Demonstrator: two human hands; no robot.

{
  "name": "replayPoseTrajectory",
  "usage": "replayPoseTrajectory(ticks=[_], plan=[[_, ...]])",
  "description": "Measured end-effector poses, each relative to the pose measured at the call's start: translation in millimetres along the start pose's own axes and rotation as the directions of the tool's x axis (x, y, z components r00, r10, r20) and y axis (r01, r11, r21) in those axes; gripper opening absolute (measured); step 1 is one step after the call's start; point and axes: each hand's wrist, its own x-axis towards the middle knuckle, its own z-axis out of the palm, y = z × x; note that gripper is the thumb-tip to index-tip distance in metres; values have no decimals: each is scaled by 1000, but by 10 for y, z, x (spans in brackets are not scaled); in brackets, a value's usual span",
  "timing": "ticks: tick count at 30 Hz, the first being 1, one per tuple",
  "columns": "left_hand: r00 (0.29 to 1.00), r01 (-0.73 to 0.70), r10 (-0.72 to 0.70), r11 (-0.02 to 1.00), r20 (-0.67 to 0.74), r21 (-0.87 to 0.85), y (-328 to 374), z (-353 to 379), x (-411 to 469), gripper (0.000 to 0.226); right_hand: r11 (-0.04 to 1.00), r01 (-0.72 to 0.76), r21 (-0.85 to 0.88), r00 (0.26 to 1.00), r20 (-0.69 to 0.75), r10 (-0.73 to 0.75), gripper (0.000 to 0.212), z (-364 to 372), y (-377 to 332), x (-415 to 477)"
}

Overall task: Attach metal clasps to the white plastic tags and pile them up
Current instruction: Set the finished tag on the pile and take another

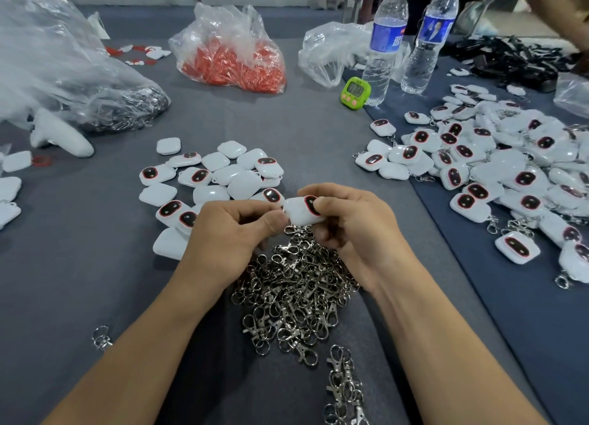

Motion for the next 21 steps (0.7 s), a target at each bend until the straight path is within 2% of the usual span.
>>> replayPoseTrajectory(ticks=[3,6,7,9,11,12,13,15,16,18,21], plan=[[996,-3,4,1000,93,-16,6,-24,-10,11,999,-5,39,1000,21,5,27,-14,-2,-7],[991,-133,125,973,56,189,-19,-64,-35,10,1000,8,26,1000,24,-8,27,-11,11,-12],[979,-199,200,937,26,287,-35,-63,-55,13,1000,22,2,999,27,-22,26,-1,18,-17],[920,-347,393,805,6,481,-55,-41,-93,4,999,46,-29,998,31,-46,26,28,32,-24],[858,-415,513,705,-10,575,-64,-24,-120,4,999,48,-1,998,32,-48,25,54,40,-23],[861,-407,508,726,-33,554,-63,-22,-118,3,999,43,23,998,34,-44,24,61,40,-21],[890,-368,452,795,-66,483,-46,-17,-110,10,998,34,46,999,35,-36,23,66,38,-20],[965,-219,247,945,-90,244,-16,-5,-81,24,995,10,96,999,33,-13,24,59,33,-11],[987,-139,147,984,-65,112,-5,7,-61,24,993,-2,118,1000,31,-2,26,50,31,-6],[1000,4,-2,996,29,-86,29,29,-39,17,990,-16,143,999,31,12,28,36,28,0],[995,66,-53,985,86,-162,61,41,-36,17,987,-20,162,999,44,13,34,40,31,0]])
